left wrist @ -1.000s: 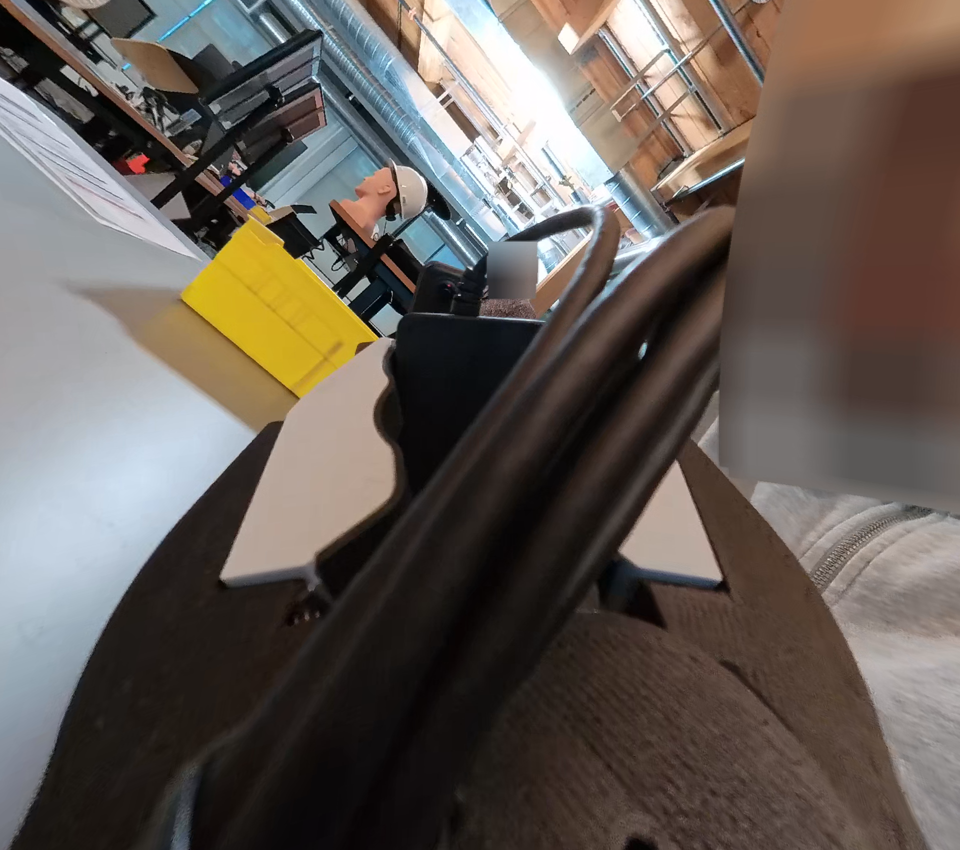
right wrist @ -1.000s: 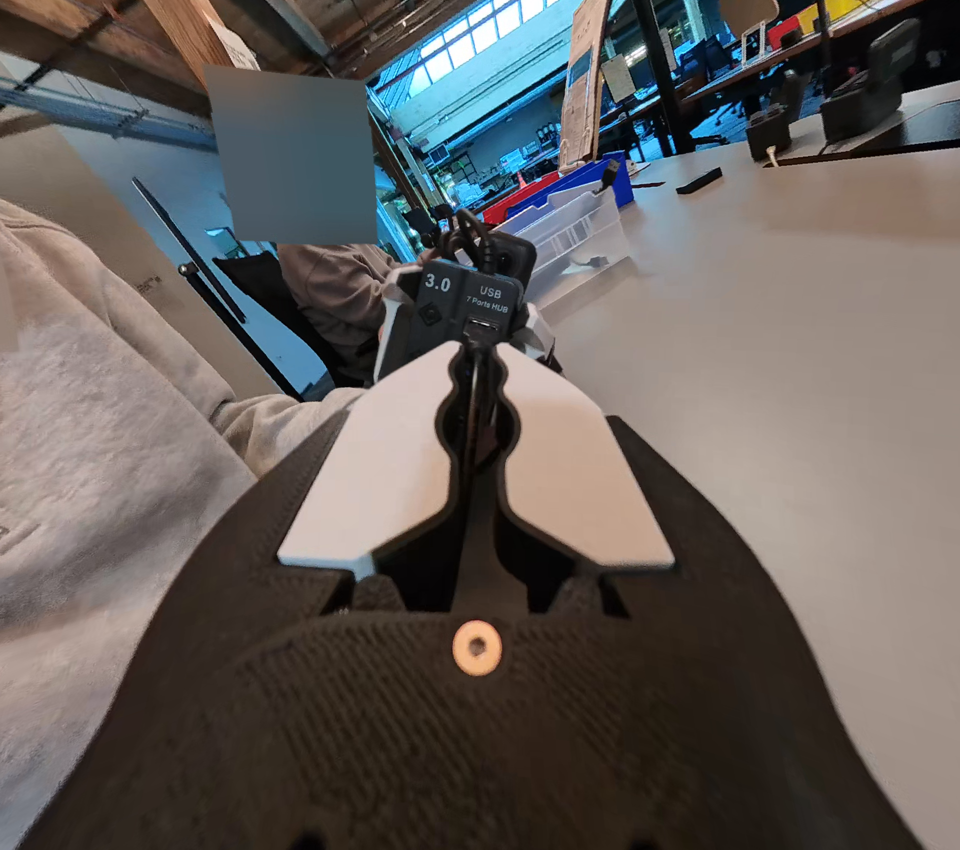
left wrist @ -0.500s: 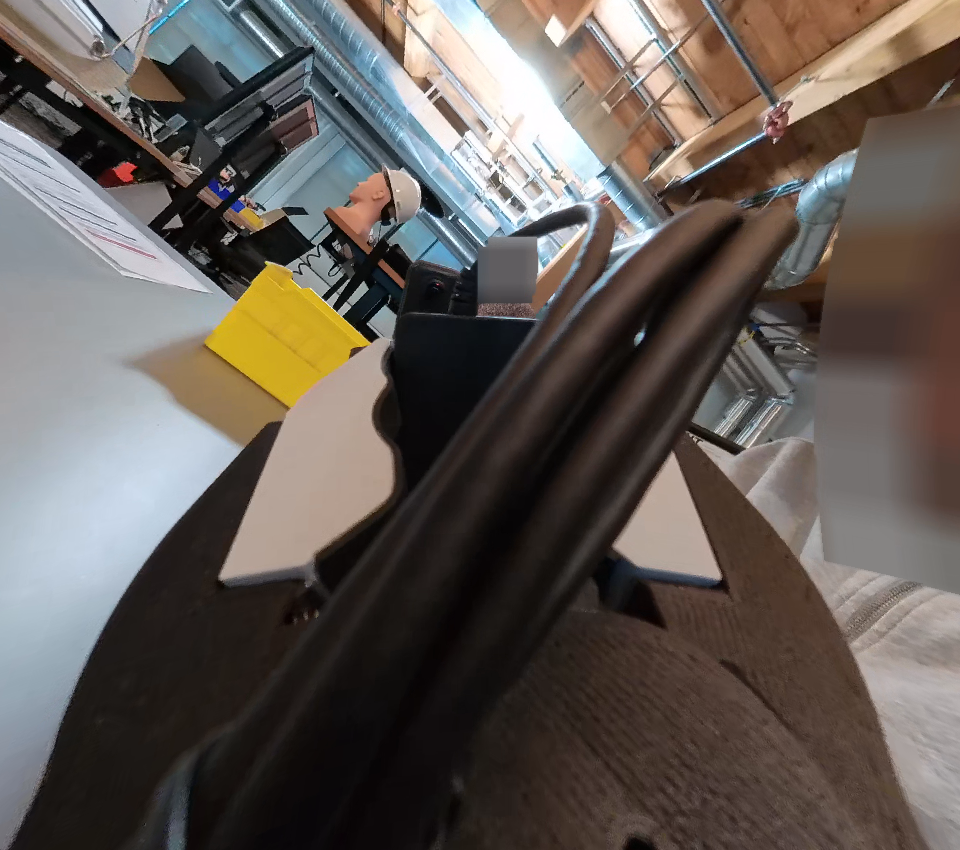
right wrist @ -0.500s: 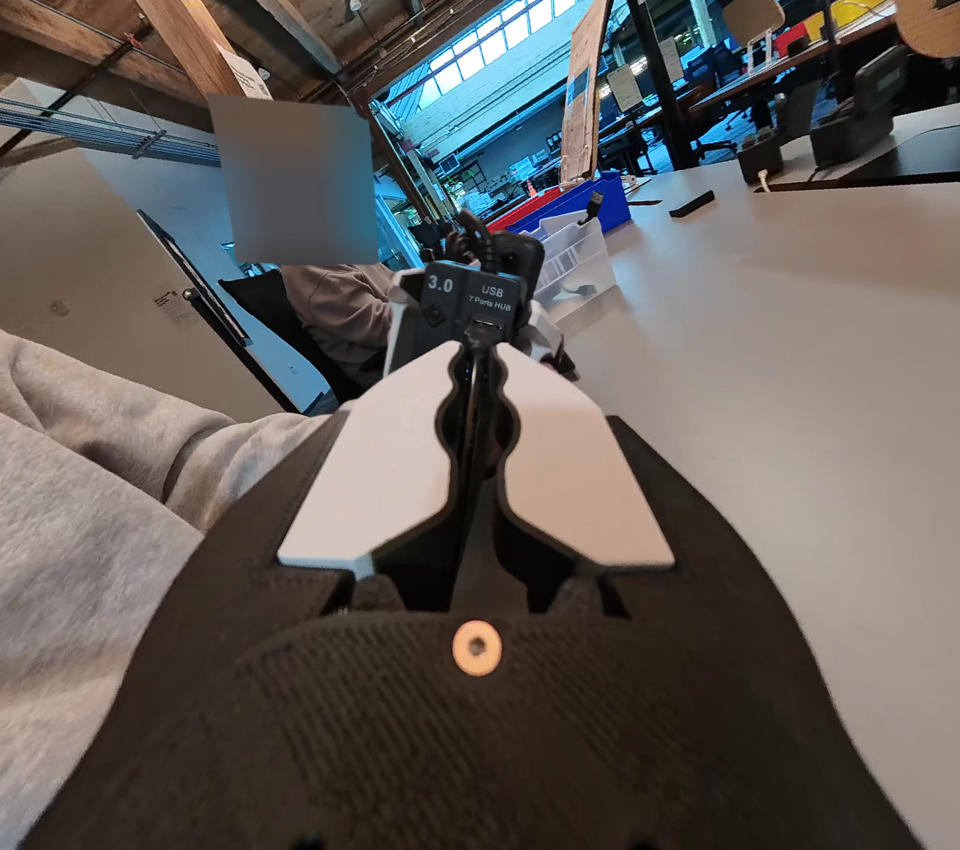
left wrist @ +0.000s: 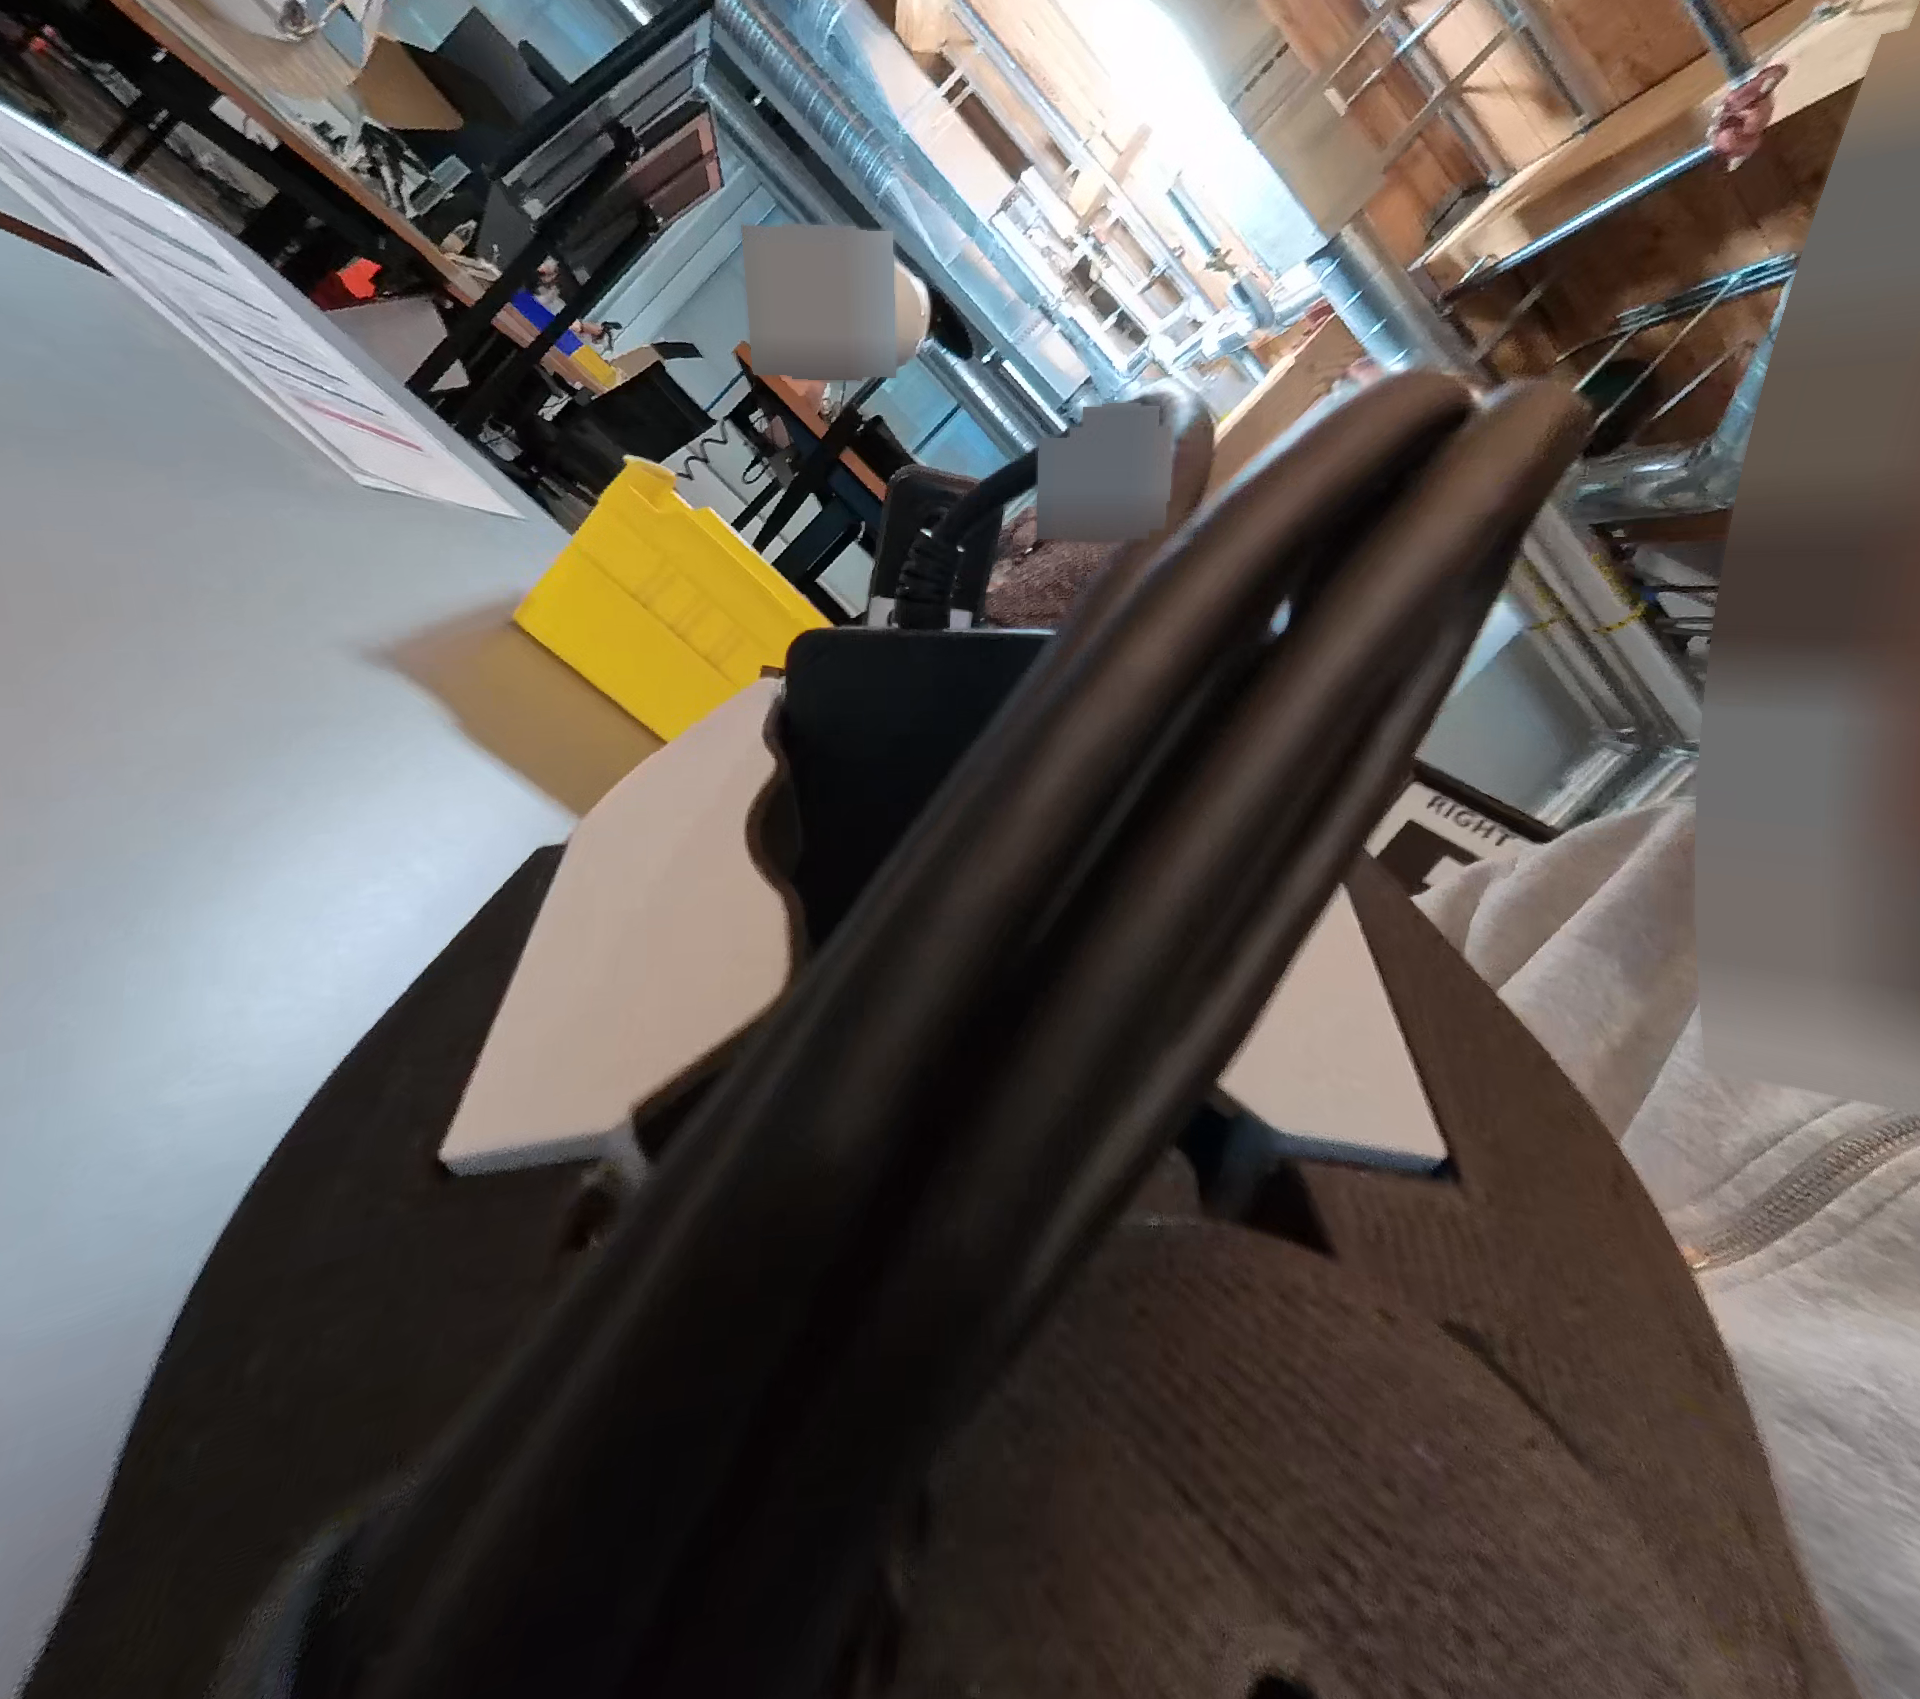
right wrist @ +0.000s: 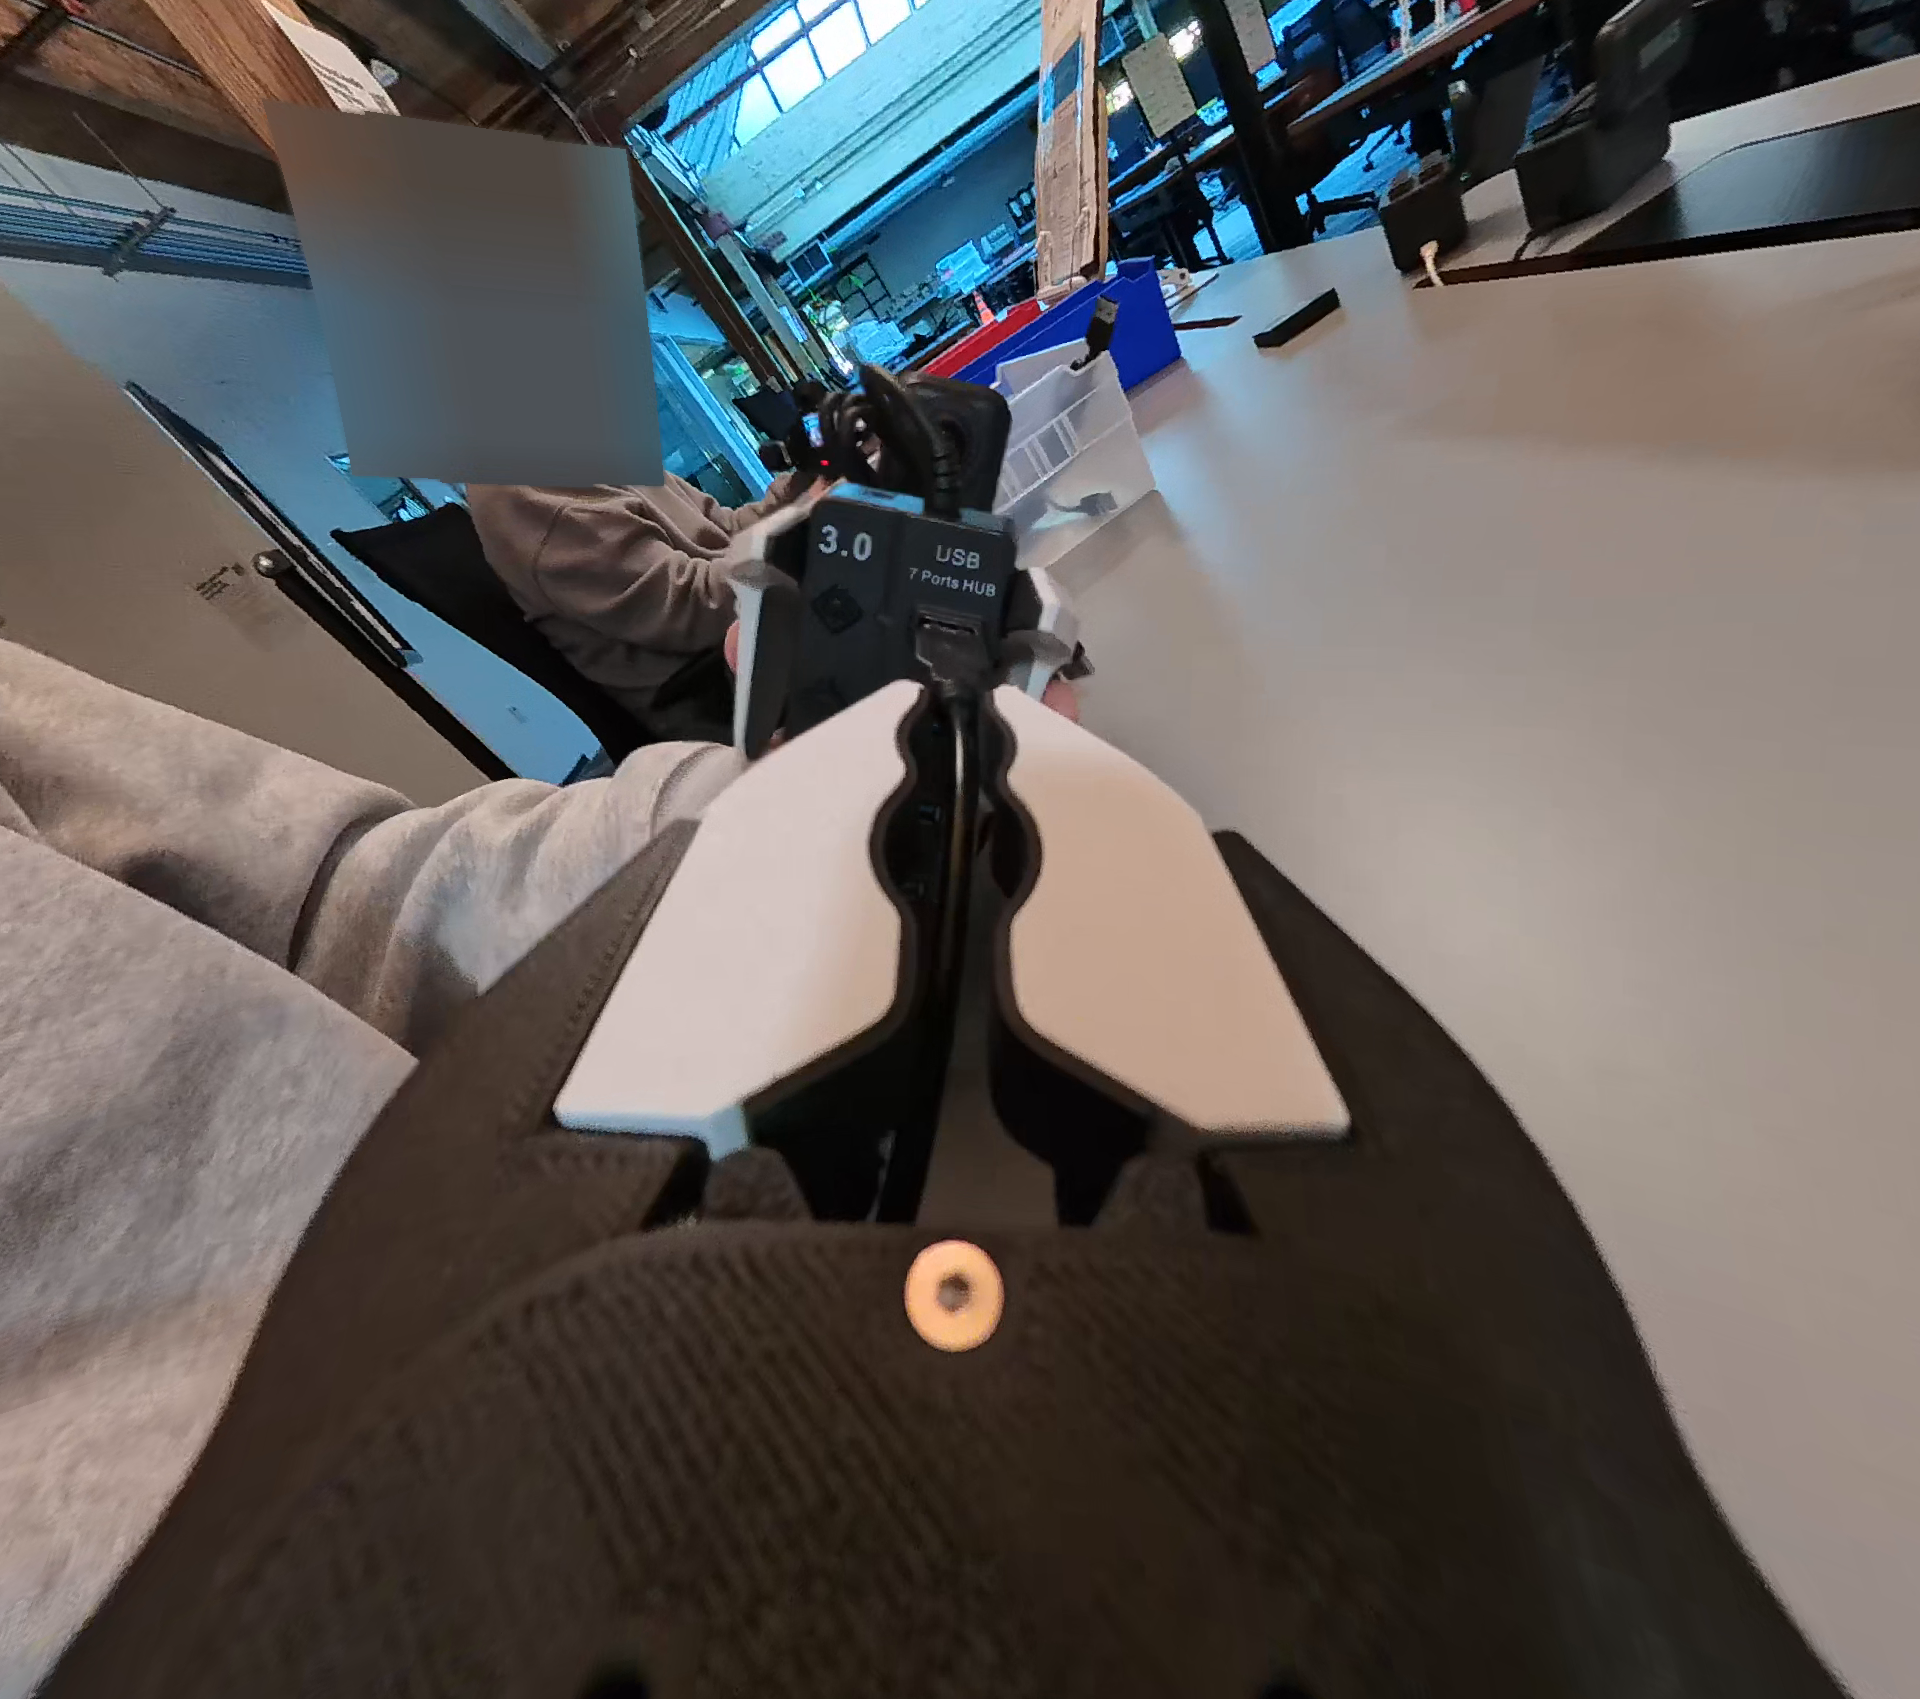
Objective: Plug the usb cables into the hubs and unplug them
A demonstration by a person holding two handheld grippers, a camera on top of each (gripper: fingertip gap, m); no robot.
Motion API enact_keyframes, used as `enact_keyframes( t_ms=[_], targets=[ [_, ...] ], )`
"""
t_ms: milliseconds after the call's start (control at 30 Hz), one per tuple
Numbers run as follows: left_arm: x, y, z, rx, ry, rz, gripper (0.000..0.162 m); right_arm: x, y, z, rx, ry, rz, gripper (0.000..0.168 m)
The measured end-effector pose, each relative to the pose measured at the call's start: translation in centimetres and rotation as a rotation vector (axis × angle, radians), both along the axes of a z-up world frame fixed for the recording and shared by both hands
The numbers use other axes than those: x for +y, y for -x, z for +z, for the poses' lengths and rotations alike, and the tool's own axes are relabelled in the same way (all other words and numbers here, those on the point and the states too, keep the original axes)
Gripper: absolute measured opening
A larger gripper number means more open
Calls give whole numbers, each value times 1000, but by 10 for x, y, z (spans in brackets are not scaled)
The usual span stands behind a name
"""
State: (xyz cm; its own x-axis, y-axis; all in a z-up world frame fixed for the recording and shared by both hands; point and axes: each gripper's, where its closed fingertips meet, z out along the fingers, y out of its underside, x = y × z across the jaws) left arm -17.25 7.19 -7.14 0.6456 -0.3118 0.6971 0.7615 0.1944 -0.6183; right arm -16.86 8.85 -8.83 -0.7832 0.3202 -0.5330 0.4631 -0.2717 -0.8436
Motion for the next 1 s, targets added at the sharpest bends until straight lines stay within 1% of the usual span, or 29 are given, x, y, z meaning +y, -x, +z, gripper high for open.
enact_keyframes(
  t_ms=[33,100,333,367,500,767,1000],
  targets=[
    [1,1,-3,10,23,7,56,0,1,-3,-1,-16,-3,9],
    [4,3,-9,20,56,9,53,2,3,-8,-3,-45,-6,9],
    [9,4,-20,-69,88,-41,55,3,7,-14,-65,-6,-2,9],
    [10,4,-21,-69,96,-39,53,3,7,-15,-71,-8,-1,9],
    [11,3,-21,-55,109,-30,55,2,6,-16,-73,-21,-1,9],
    [11,5,-25,-88,129,-28,55,0,6,-19,-85,-17,-12,9],
    [12,2,-26,-101,142,-51,60,-1,5,-19,-82,-25,-19,8]
  ],
)
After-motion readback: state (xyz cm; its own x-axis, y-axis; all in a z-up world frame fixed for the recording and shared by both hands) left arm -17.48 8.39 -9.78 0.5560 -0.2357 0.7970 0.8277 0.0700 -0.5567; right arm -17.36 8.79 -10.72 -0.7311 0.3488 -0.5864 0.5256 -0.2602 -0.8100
